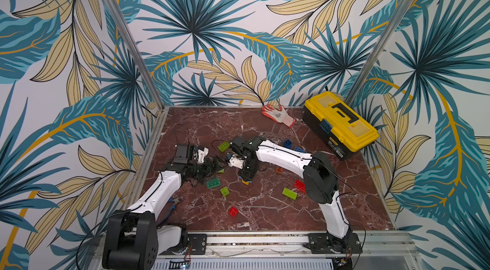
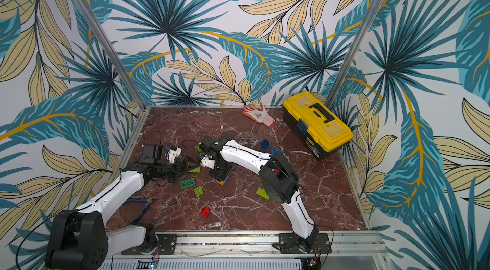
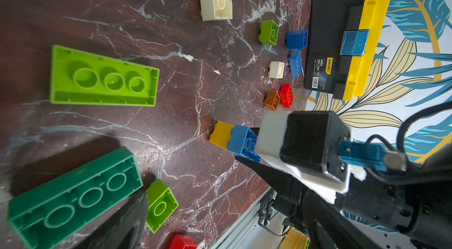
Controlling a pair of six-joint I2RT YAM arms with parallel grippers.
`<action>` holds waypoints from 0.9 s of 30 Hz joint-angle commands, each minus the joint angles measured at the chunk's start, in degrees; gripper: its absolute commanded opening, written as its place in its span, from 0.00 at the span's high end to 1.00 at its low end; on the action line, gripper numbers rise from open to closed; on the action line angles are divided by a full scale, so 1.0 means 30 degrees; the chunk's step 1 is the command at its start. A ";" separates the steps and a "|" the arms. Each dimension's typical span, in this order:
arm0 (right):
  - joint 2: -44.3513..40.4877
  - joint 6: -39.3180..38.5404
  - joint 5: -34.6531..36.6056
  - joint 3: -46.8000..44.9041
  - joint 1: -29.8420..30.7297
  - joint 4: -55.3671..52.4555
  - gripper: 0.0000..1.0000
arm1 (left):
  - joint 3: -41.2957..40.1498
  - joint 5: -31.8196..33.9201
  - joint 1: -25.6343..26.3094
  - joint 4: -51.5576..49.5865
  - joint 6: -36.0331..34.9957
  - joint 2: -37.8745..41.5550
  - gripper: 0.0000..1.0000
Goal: Assemble a carrot with lego
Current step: Assemble the lego brick with the lego brick.
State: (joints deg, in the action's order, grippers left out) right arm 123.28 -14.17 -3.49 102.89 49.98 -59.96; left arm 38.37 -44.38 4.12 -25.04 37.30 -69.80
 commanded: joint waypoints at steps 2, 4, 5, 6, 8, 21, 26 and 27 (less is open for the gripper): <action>0.1539 0.0152 0.0959 -0.0257 0.0332 -0.0739 0.74 | -0.0258 -0.0045 -0.0026 0.0300 -0.0355 0.0060 0.01; 0.1676 0.0290 0.0888 -0.0383 0.0373 -0.0546 0.74 | -0.0251 -0.0057 -0.0026 0.0297 -0.0349 0.0093 0.01; 0.1744 0.0358 0.0804 -0.0526 0.0365 -0.0381 0.74 | -0.0251 -0.0038 -0.0026 0.0289 -0.0355 0.0122 0.01; 0.1797 0.0423 0.0774 -0.0654 0.0396 -0.0193 0.74 | -0.0276 0.0007 -0.0025 0.0292 -0.0336 0.0144 0.01; 0.1936 0.0516 0.0789 -0.0914 0.0449 0.0098 0.75 | -0.0280 -0.0023 -0.0026 0.0289 -0.0321 0.0235 0.01; 0.2245 0.0972 0.1898 -0.1617 0.1074 -0.0139 0.76 | -0.0251 -0.0023 -0.0109 0.0290 -0.0278 0.0612 0.01; 0.2825 0.1080 0.2517 -0.1251 0.1206 -0.0564 0.76 | -0.0251 -0.0078 -0.0143 0.0289 -0.0256 0.0634 0.01; 0.2821 0.1084 0.2489 -0.1335 0.1193 -0.0469 0.76 | -0.0251 -0.0104 -0.0163 0.0289 -0.0268 0.0649 0.00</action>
State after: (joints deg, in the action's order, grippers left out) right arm 123.87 -10.90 1.89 103.22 52.62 -60.53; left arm 38.00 -44.40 4.08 -25.52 37.28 -69.21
